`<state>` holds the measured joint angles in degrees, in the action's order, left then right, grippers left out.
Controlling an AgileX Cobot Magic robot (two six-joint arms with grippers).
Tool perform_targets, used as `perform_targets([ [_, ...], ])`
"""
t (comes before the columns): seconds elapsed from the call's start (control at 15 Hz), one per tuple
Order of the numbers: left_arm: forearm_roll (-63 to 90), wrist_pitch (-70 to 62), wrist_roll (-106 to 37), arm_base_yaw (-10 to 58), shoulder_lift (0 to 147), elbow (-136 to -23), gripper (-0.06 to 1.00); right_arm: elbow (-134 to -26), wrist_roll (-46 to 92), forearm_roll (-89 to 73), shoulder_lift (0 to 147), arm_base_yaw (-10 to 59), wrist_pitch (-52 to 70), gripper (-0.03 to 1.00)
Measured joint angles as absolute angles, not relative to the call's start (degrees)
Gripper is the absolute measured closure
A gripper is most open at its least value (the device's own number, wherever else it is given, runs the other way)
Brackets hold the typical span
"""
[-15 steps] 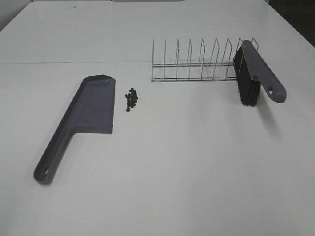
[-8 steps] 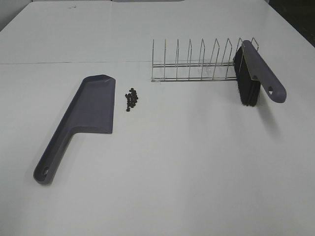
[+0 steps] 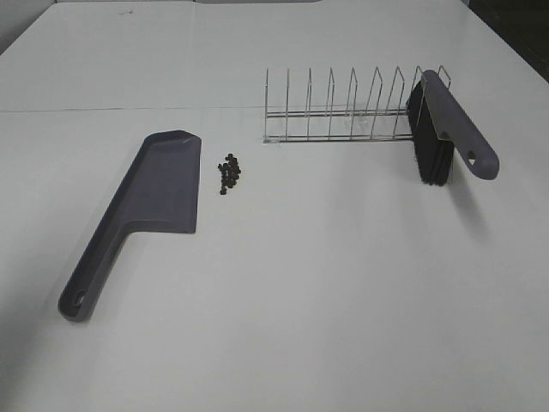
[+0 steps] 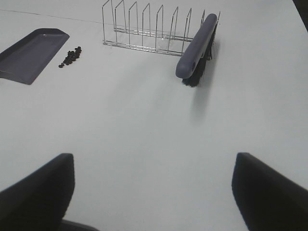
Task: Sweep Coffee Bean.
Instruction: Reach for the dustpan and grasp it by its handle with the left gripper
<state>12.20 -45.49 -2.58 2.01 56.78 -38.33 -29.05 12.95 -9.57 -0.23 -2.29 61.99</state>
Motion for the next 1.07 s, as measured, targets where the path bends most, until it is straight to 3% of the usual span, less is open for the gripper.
perform_targets([
  [0.4, 15.64, -45.09, -2.69, 4.3, 86.86, -51.05, 0.39, -29.05, 12.95, -9.57, -0.23, -2.29, 61.99, 0.16],
  [0.67, 15.64, -44.92, -2.69, 9.45, 97.23, -57.75, 0.34, -29.05, 12.95, -9.57, -0.23, -2.29, 61.99, 0.16],
  [1.07, 14.44, -44.75, -0.52, 15.81, 110.98, -66.86, 0.34, -29.05, 12.95, -9.57, -0.23, -2.29, 61.99, 0.16],
])
